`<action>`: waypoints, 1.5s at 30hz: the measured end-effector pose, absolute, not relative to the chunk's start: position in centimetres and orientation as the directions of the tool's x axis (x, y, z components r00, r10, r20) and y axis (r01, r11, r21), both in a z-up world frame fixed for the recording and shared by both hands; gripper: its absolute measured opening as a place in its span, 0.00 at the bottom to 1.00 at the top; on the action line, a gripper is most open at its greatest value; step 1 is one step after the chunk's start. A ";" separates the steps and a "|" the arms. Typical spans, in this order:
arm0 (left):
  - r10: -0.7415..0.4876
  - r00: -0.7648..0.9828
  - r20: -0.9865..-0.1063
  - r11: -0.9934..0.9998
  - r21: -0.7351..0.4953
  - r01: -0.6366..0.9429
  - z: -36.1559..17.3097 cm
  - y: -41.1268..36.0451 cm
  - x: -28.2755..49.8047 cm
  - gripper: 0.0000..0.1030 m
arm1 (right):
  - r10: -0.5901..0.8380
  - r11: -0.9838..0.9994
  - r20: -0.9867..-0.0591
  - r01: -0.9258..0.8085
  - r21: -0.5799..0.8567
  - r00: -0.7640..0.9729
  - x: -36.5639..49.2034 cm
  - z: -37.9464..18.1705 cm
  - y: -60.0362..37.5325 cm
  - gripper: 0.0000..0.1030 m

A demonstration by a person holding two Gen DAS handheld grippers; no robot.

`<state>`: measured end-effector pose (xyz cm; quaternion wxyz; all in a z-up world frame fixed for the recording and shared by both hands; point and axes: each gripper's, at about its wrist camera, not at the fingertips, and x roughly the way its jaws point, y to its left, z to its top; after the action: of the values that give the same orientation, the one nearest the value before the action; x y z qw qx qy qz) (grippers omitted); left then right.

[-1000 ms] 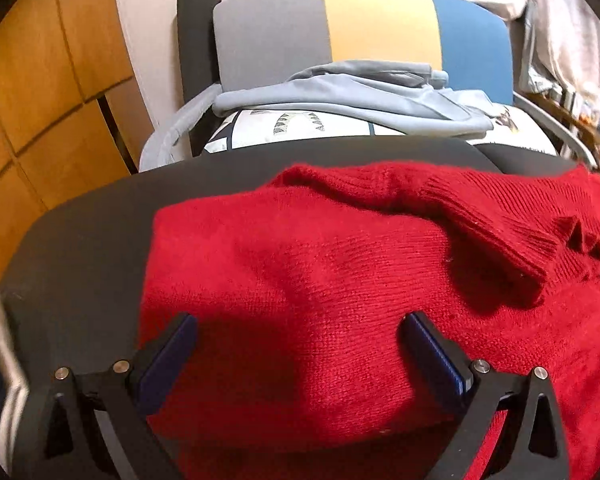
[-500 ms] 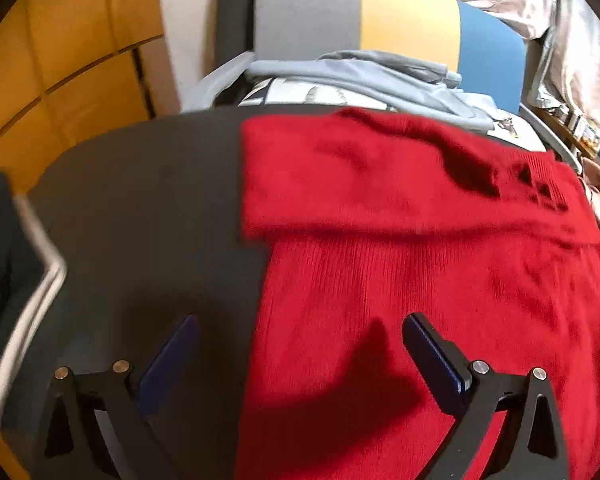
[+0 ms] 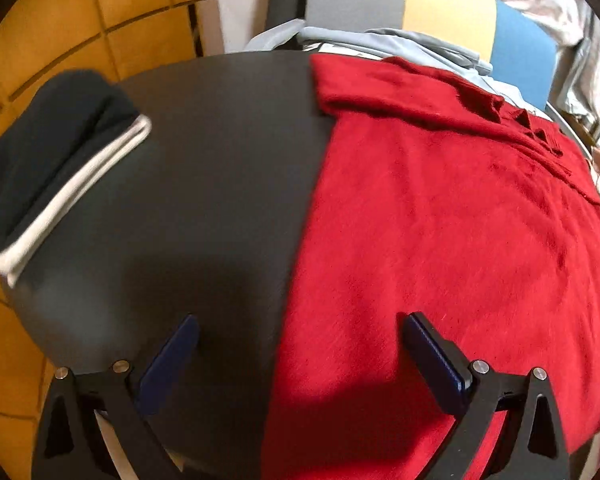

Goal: Fold clothes

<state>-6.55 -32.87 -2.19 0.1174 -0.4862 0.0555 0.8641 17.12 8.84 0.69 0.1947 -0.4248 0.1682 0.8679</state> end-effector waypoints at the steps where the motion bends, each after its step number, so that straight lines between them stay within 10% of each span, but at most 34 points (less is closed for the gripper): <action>1: 0.151 -0.497 -0.855 -0.967 -0.025 -0.253 -2.2 -33.4 -6.4 1.00 | 0.190 -0.864 -0.804 -0.485 0.135 -0.563 17.6 0.6 9.0 0.44; 10: 0.180 -0.497 -0.849 -0.960 -0.041 -0.279 -2.4 -36.3 -4.1 1.00 | 0.100 -0.843 -0.786 -0.472 0.259 -0.610 19.9 0.1 9.3 0.58; 45: 0.487 -0.247 -0.837 -0.846 -0.383 -0.371 -5.2 -36.2 -0.3 1.00 | -0.017 -0.877 -0.741 -0.346 0.334 -0.672 21.3 -0.6 9.4 0.63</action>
<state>-0.31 -36.16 -5.23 0.2724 -0.5497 -0.0528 0.7880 21.29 9.35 -0.58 0.0930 -0.3944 0.2303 0.8847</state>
